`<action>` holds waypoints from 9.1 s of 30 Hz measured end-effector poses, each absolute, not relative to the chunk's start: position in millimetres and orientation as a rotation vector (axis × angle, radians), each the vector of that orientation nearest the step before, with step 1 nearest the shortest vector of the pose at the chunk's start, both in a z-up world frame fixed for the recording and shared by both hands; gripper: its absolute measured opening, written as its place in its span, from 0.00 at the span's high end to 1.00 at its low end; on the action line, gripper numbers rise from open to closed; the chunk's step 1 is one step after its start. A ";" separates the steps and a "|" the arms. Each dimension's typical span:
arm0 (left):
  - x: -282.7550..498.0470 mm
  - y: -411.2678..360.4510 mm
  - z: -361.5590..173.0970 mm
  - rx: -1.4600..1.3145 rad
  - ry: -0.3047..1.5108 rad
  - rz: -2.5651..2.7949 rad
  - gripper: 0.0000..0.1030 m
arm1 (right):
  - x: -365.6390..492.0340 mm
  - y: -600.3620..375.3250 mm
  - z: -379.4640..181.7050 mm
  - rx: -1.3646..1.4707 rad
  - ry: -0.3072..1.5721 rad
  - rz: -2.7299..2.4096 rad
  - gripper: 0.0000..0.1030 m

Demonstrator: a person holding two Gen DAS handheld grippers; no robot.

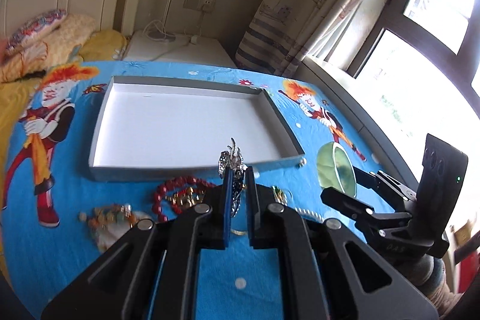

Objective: Organize jewelry
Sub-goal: 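Lower the brooch into the tray with left while right sets the jade bangle in it, then grasp the gold bangle beside the tray with the right gripper, then grasp the multicolour bead bracelet with left while right lifts the gold bangle, then lower the bead bracelet into the tray with left while right drops the gold bangle in, then move the right gripper to the pearl necklace and grasp it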

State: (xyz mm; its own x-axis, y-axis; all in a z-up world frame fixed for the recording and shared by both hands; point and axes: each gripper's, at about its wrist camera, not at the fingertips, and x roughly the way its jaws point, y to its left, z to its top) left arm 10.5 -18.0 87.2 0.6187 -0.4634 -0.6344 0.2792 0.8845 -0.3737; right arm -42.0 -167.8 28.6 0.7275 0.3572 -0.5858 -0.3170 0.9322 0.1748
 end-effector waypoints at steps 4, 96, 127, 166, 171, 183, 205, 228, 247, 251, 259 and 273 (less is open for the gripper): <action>56.6 -7.2 82.0 -0.302 0.849 -0.437 0.93 | 3.6 -151.6 31.9 0.028 0.703 0.364 0.24; -122.6 69.3 32.3 -0.237 0.644 -0.225 0.03 | -149.4 -75.9 -19.5 -0.442 0.666 0.681 0.91; -142.1 43.1 3.9 -0.023 0.825 -0.228 0.85 | -135.0 -108.9 -4.4 -0.189 0.632 0.675 0.92; -108.9 19.4 112.5 -0.085 0.583 -0.324 0.91 | -123.2 -120.4 30.8 -0.130 0.513 0.650 0.92; -78.3 14.1 120.9 -0.071 0.579 -0.295 0.91 | -99.3 -102.8 34.8 -0.173 0.529 0.661 0.92; -4.9 4.1 107.2 -0.012 0.626 -0.195 0.91 | -34.1 -58.3 18.3 -0.279 0.631 0.612 0.92; 12.8 9.6 72.2 -0.052 0.695 -0.119 0.18 | 14.2 -78.8 21.2 -0.103 0.705 0.566 0.57; -123.6 6.2 36.8 -0.018 0.629 -0.113 0.02 | -75.7 -292.6 16.4 0.178 0.570 0.178 0.16; -107.4 22.1 27.5 -0.152 0.700 -0.167 0.03 | -103.1 -227.9 -12.8 -0.044 0.714 0.403 0.36; -107.3 22.2 26.9 -0.157 0.702 -0.168 0.03 | -113.8 -199.5 -17.7 -0.120 0.745 0.475 0.49; -107.9 21.3 27.7 -0.159 0.699 -0.175 0.03 | -120.8 -162.1 -27.8 -0.252 0.783 0.526 0.70; -109.1 20.6 27.6 -0.163 0.696 -0.178 0.02 | -137.7 -169.6 -12.2 -0.088 0.722 0.748 0.90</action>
